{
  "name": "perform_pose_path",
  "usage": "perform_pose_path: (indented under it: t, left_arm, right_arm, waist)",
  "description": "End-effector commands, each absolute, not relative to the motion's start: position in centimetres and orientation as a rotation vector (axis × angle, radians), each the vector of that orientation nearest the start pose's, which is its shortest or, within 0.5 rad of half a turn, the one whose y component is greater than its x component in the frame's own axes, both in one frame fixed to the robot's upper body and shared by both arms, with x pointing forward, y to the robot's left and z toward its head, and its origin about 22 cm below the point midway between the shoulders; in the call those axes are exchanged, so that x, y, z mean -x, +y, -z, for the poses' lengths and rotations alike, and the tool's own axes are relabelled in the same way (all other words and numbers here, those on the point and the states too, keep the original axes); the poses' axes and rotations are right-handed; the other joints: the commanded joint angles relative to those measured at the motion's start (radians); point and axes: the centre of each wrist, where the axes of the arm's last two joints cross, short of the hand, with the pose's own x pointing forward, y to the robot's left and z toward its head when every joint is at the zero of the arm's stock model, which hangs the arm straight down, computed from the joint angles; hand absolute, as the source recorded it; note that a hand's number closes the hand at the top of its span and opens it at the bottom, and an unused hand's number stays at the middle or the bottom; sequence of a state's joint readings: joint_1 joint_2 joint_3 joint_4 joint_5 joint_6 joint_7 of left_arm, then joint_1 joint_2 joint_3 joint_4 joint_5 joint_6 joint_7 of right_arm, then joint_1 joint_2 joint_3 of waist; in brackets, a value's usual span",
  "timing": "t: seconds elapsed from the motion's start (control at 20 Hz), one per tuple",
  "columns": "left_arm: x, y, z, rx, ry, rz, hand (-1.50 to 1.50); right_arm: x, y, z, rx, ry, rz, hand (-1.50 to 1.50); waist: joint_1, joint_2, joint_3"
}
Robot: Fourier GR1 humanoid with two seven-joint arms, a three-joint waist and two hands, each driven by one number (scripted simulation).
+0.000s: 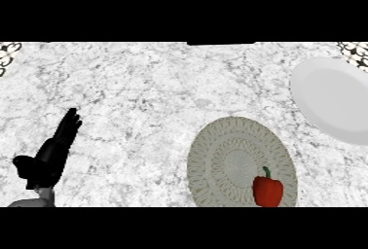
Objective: Pick the pear from the placemat and place it in the plate
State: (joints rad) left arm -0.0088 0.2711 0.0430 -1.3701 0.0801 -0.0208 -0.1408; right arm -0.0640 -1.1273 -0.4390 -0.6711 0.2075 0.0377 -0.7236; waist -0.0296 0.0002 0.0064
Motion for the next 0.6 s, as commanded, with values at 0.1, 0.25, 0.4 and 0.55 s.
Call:
perform_pose_path:
  t: [0.1, 0.25, 0.4, 0.55]
  left_arm:
    - [-25.7, 29.5, 1.8, -0.145, -1.531, 0.164, 0.0]
    - [-24.7, 31.2, 1.8, -0.141, -1.514, 0.152, 0.0]
    - [-23.7, 30.0, 2.2, -0.13, -1.505, 0.14, 0.0]
    - [-25.0, 29.4, 2.7, -0.15, -1.525, 0.16, 0.0]
  right_arm:
    - [-13.2, -64.6, -18.4, 1.263, -1.53, -0.597, 1.5]
    - [-14.2, -64.5, -18.9, 1.199, -1.575, -0.562, 1.5]
    - [-17.0, -63.3, -20.6, 1.18, -1.566, -0.593, 1.5]
    - [-19.2, -62.3, -20.4, 1.152, -1.564, -0.632, 1.5]
  waist:
    - [0.039, 0.004, -0.003]
    - [0.042, 0.002, -0.005]
    - [0.044, 0.001, -0.006]
    - [0.04, 0.002, -0.006]
